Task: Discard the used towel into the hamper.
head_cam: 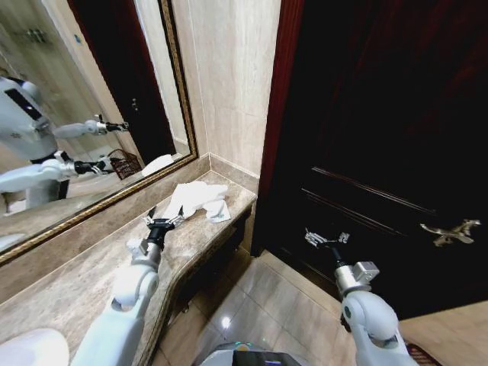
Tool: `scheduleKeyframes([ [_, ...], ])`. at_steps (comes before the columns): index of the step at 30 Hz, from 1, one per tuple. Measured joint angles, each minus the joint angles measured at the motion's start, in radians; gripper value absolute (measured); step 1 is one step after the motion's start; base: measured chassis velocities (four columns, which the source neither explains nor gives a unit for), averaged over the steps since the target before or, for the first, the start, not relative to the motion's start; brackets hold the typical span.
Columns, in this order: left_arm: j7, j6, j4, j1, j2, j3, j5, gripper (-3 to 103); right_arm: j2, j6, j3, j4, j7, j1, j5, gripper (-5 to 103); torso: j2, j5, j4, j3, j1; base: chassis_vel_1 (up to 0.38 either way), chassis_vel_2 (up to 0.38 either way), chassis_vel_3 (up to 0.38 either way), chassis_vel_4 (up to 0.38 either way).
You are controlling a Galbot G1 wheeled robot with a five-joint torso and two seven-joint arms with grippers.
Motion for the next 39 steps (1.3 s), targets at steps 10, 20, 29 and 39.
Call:
scheduleKeyframes([
  [10, 0.087, 0.136, 0.071, -0.087, 0.056, 0.021, 0.124, 100, -0.016, 0.001, -0.017, -0.060, 0.003, 0.035, -0.003, 100, 0.000, -0.0002, 0.0000, 0.000, 0.000, 0.000, 0.000, 0.000, 0.000],
  [20, 0.170, -0.014, 0.232, -0.197, 0.138, 0.083, 0.220, 100, -0.023, 0.007, -0.020, -0.084, 0.002, 0.045, -0.004, 100, 0.000, -0.0002, -0.0002, 0.000, 0.000, 0.000, 0.000, 0.000, 0.000],
  [29, 0.184, 0.015, 0.333, -0.333, 0.132, 0.160, 0.125, 100, -0.020, 0.008, -0.020, -0.083, 0.004, 0.043, -0.012, 100, 0.000, 0.0000, 0.0000, 0.000, 0.000, 0.000, 0.000, 0.000, 0.000],
  [39, 0.171, 0.039, 0.452, -0.452, 0.100, 0.240, 0.101, 100, -0.018, 0.008, -0.013, -0.075, 0.011, 0.035, -0.016, 100, 0.000, 0.0000, -0.0001, 0.000, 0.000, 0.000, 0.000, 0.000, 0.000],
])
